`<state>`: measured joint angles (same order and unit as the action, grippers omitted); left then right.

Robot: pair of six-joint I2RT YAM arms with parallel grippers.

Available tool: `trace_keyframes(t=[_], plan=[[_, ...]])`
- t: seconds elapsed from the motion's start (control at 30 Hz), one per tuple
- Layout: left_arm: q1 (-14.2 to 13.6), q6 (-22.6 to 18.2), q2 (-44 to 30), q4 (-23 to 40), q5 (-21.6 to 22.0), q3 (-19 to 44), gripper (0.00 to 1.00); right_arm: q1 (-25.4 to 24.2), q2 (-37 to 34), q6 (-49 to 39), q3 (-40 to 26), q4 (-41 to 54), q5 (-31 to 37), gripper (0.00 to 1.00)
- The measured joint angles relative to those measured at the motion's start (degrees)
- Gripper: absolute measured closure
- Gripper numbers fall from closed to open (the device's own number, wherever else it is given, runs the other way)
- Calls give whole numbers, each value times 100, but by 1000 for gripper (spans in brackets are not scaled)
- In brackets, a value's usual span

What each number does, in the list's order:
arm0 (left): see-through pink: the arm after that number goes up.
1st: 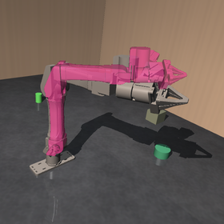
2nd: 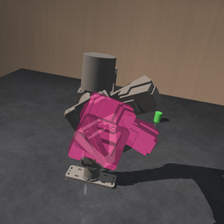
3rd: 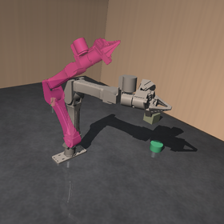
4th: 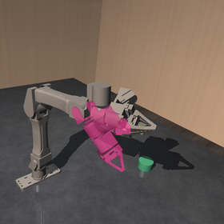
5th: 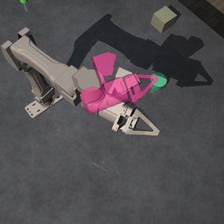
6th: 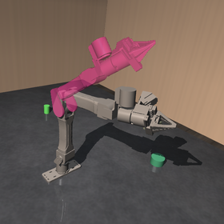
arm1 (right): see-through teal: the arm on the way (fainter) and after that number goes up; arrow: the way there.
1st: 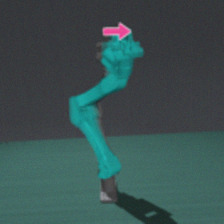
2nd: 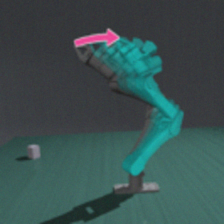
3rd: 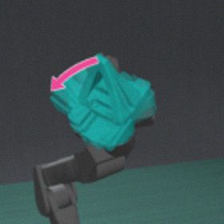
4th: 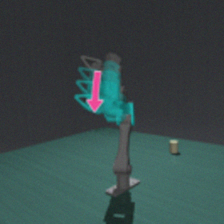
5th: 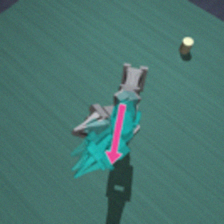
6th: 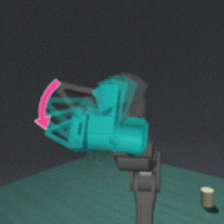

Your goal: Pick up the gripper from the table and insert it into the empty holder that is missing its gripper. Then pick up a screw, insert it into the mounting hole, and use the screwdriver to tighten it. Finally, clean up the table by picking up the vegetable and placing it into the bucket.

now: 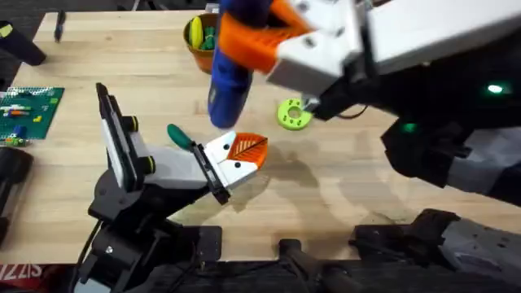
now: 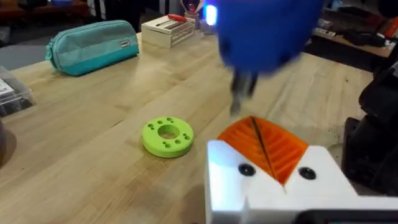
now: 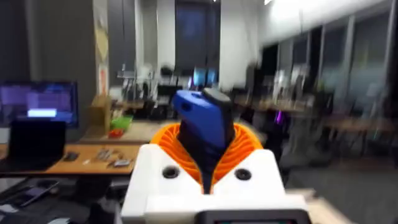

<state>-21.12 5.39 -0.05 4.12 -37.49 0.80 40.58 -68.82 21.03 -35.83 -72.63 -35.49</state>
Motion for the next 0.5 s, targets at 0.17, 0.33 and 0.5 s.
trace_keyframes(t=[0.17, 0.33, 0.5], plan=[[0, 0, 0, 0, -1, 0, 986, -64, -2, 3, 0, -514, 2, 955], [0, 0, 0, 0, 0, 0, 986, -64, -2, 20, 0, -498, -15, 955], [0, 0, 0, 0, -1, 0, 986, -66, -2, 20, 0, -492, -17, 955]])
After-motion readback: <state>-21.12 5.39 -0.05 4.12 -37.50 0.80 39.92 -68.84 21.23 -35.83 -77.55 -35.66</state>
